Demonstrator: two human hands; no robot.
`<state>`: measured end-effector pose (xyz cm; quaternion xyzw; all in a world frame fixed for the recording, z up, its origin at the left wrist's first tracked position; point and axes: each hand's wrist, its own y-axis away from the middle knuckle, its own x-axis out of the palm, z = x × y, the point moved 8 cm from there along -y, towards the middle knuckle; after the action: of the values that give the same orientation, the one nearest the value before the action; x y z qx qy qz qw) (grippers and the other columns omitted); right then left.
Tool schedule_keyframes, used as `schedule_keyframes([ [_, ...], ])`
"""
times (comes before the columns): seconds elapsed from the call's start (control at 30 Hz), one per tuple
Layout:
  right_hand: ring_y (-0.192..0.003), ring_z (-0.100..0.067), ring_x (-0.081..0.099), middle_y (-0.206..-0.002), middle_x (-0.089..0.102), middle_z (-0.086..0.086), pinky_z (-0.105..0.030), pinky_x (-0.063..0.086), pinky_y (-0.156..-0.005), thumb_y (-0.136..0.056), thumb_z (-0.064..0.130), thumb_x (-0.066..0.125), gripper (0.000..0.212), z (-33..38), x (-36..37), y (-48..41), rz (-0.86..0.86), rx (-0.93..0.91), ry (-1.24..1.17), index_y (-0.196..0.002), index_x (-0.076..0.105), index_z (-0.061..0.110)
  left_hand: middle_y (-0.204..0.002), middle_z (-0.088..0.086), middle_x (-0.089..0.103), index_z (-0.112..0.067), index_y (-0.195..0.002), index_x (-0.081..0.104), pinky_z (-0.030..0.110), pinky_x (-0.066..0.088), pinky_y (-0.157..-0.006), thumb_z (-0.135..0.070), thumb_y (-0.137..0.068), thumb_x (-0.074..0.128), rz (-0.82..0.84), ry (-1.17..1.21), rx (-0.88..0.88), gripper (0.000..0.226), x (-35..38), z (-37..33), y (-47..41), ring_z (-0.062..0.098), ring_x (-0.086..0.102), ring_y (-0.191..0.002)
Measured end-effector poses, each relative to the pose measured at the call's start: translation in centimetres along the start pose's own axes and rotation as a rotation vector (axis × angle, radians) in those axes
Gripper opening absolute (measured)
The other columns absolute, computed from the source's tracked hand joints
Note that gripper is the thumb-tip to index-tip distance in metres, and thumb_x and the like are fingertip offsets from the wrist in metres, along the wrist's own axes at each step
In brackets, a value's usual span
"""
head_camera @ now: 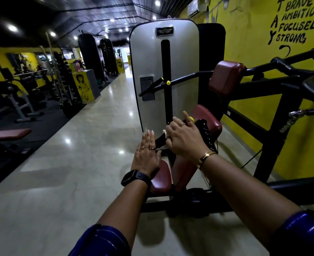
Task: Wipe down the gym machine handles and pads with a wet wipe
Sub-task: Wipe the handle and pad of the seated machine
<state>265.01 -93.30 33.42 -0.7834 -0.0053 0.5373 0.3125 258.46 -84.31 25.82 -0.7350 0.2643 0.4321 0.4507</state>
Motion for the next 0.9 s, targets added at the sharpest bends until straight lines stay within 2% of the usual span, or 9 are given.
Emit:
schedule_keyframes([
  [0.1, -0.118, -0.024, 0.052, -0.099, 0.063, -0.005, -0.047, -0.001, -0.117, -0.085, 0.041, 0.018, 0.054, -2.9, -0.8, 0.0, -0.128, 0.083, -0.109, -0.096, 0.064, 0.014, -0.163, 0.006, -0.009, -0.017, -0.143, -0.022, 0.025, -0.008, -0.117, -0.053, -0.079, 0.0, -0.025, 0.013, 0.005, 0.076, 0.1, 0.0, 0.1, 0.009, -0.019, -0.141],
  [0.2, -0.123, -0.029, 0.05, -0.105, 0.064, -0.01, -0.048, 0.014, -0.115, -0.086, 0.038, 0.025, 0.049, -3.7, -0.6, 0.2, -0.193, 0.202, -0.256, -0.098, 0.063, 0.01, -0.163, 0.006, -0.007, -0.018, -0.143, -0.021, 0.025, -0.006, -0.118, -0.052, -0.077, 0.003, -0.037, 0.025, 0.007, 0.079, 0.2, 0.1, 0.1, 0.009, -0.019, -0.142],
  [0.3, -0.139, -0.032, 0.032, -0.136, 0.05, -0.017, -0.042, 0.014, -0.117, -0.095, 0.027, 0.033, 0.044, -4.1, 0.5, 0.2, -0.206, 0.363, -0.426, -0.124, 0.057, 0.005, -0.163, 0.007, -0.007, -0.017, -0.145, -0.019, 0.027, -0.005, -0.118, -0.051, -0.078, 0.005, -0.052, 0.031, 0.015, 0.079, 0.2, 0.1, 0.1, 0.011, -0.018, -0.143],
  [0.43, -0.148, -0.024, 0.008, -0.159, 0.017, -0.014, -0.029, 0.005, -0.117, -0.1, 0.017, 0.029, 0.051, -4.5, 1.3, 0.3, -0.232, 0.617, -0.84, -0.149, 0.025, 0.003, -0.162, 0.005, -0.013, -0.017, -0.145, -0.022, 0.031, -0.001, -0.122, -0.052, -0.081, 0.005, -0.039, 0.02, 0.013, 0.077, 0.4, 0.2, 0.1, 0.012, -0.022, -0.143],
  [0.53, -0.147, -0.021, 0.014, -0.16, 0.012, -0.011, -0.019, 0.011, -0.111, -0.102, 0.014, 0.039, 0.054, -4.1, 1.7, 1.4, -0.365, 0.893, -1.189, -0.151, 0.019, 0.005, -0.162, 0.005, -0.014, -0.016, -0.145, -0.022, 0.033, 0.001, -0.123, -0.044, -0.09, 0.018, -0.034, 0.012, 0.003, 0.074, 0.5, 0.2, 0.0, 0.012, -0.023, -0.143],
  [0.6, -0.141, -0.024, 0.028, -0.155, 0.027, -0.013, -0.022, 0.019, -0.108, -0.101, 0.021, 0.042, 0.054, -3.4, 2.5, 2.3, -0.394, 1.042, -1.339, -0.15, 0.026, 0.004, -0.162, 0.005, -0.015, -0.015, -0.145, -0.022, 0.032, -0.003, -0.122, -0.037, -0.095, 0.031, -0.031, 0.002, 0.009, 0.076, 0.4, 0.0, 0.1, 0.013, -0.024, -0.142],
  [0.7, -0.115, -0.026, 0.054, -0.125, 0.057, -0.013, -0.033, 0.041, -0.097, -0.099, 0.034, 0.044, 0.042, -1.0, 4.8, 2.2, -0.187, 1.144, -1.614, -0.124, 0.053, 0.001, -0.161, 0.004, -0.017, -0.016, -0.144, -0.023, 0.028, -0.009, -0.119, -0.03, -0.099, 0.043, -0.038, -0.01, 0.016, 0.081, 0.2, -0.1, 0.2, 0.013, -0.024, -0.143],
  [0.77, -0.1, -0.023, 0.059, -0.112, 0.061, -0.011, -0.032, 0.046, -0.086, -0.098, 0.04, 0.046, 0.037, 1.2, 6.3, 2.0, 0.02, 1.106, -1.744, -0.1, 0.061, 0.006, -0.161, 0.003, -0.016, -0.017, -0.145, -0.022, 0.028, -0.009, -0.118, -0.028, -0.1, 0.043, -0.043, -0.01, 0.02, 0.08, 0.2, -0.1, 0.2, 0.012, -0.025, -0.142],
  [0.9, -0.065, -0.013, 0.07, -0.081, 0.074, -0.007, -0.018, 0.05, -0.051, -0.099, 0.049, 0.038, 0.051, 5.3, 7.4, 2.5, 0.392, 0.926, -2.05, -0.088, 0.067, 0.009, -0.162, 0.001, -0.016, -0.02, -0.145, -0.02, 0.028, -0.008, -0.119, -0.026, -0.1, 0.041, -0.032, 0.03, 0.03, 0.077, 0.5, 0.2, 0.1, 0.01, -0.025, -0.142],
])
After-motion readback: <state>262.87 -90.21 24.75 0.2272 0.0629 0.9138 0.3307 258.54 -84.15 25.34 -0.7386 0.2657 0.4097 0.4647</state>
